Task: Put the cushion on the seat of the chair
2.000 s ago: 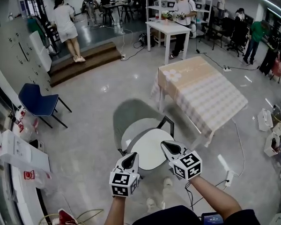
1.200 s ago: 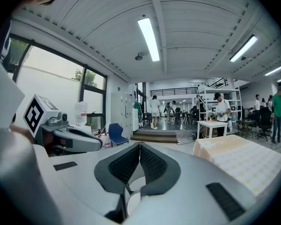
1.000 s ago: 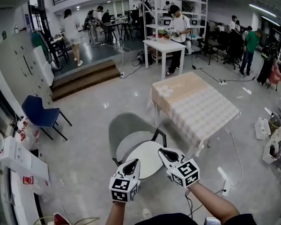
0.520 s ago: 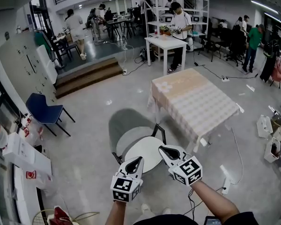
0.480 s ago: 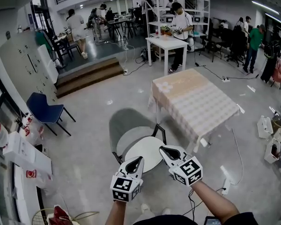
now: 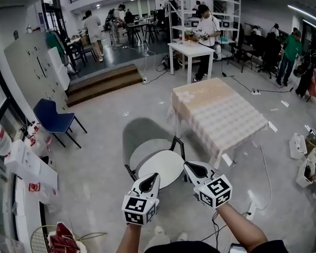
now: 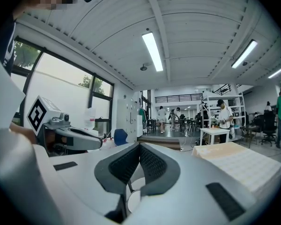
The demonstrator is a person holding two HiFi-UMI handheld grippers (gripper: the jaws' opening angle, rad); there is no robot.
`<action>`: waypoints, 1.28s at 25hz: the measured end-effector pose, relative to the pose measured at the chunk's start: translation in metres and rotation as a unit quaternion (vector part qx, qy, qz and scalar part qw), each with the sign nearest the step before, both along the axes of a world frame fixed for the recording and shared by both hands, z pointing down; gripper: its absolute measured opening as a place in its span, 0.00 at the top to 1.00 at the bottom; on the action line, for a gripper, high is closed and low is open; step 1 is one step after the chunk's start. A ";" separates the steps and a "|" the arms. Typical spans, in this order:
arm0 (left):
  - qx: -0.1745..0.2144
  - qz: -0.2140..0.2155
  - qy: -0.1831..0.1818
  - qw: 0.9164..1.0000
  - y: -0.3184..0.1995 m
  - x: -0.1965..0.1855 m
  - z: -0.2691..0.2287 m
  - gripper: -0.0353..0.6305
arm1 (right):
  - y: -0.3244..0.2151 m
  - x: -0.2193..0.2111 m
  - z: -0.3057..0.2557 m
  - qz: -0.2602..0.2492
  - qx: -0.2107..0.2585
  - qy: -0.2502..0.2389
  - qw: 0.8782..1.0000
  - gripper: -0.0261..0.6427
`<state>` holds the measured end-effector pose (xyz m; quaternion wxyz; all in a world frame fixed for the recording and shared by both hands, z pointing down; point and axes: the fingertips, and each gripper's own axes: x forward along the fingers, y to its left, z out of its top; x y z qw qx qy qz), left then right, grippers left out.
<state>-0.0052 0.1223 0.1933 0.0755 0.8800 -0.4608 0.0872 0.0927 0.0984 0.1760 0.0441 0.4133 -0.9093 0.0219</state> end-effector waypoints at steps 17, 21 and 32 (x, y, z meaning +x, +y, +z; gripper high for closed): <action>0.022 -0.010 -0.003 1.000 0.020 0.008 -0.016 0.94 | 0.025 0.005 -0.018 -0.012 0.024 -0.003 1.000 0.93; 0.020 -0.011 -0.007 1.000 0.020 0.007 -0.013 0.94 | 0.025 0.005 -0.016 -0.012 0.022 -0.003 1.000 0.93; 0.022 -0.018 -0.011 1.000 0.017 0.007 -0.015 0.94 | 0.022 0.009 -0.012 -0.017 0.019 -0.007 1.000 0.93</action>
